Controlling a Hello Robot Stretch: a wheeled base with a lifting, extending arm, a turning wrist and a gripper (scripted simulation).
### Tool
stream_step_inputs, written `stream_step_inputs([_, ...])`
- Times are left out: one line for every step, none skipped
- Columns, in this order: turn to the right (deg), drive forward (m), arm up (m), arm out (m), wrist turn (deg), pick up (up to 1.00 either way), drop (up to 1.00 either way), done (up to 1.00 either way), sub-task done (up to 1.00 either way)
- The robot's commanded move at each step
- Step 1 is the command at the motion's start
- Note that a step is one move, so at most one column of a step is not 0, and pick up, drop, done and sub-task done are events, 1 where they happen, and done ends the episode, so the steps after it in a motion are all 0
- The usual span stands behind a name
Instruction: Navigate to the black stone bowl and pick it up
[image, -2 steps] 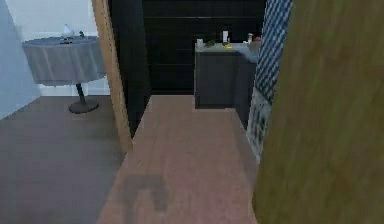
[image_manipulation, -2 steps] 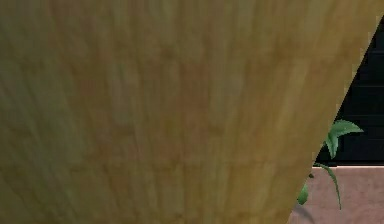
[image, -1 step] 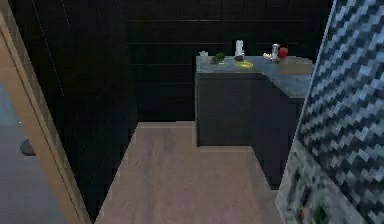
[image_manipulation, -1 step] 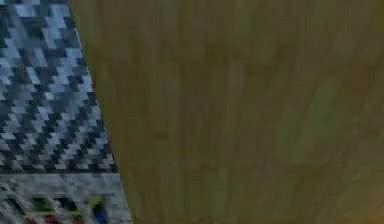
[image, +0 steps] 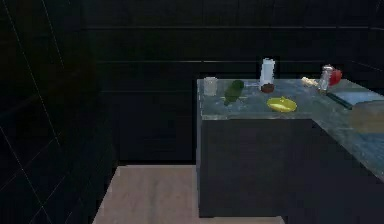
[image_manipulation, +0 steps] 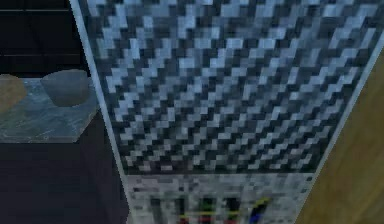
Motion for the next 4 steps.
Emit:
stream_step_inputs([-27.0, 0.0, 0.0, 0.0, 0.0, 0.0, 0.0, 0.0, 0.0])
stream_step_inputs([45.0, 0.0, 0.0, 0.0, 0.0, 0.0, 0.0, 0.0, 0.0])
stream_step_inputs([45.0, 0.0, 0.0, 0.0, 0.0, 0.0, 0.0, 0.0, 0.0])
stream_step_inputs([24.0, 0.0, 0.0, 0.0, 0.0, 0.0, 0.0, 0.0, 0.0])
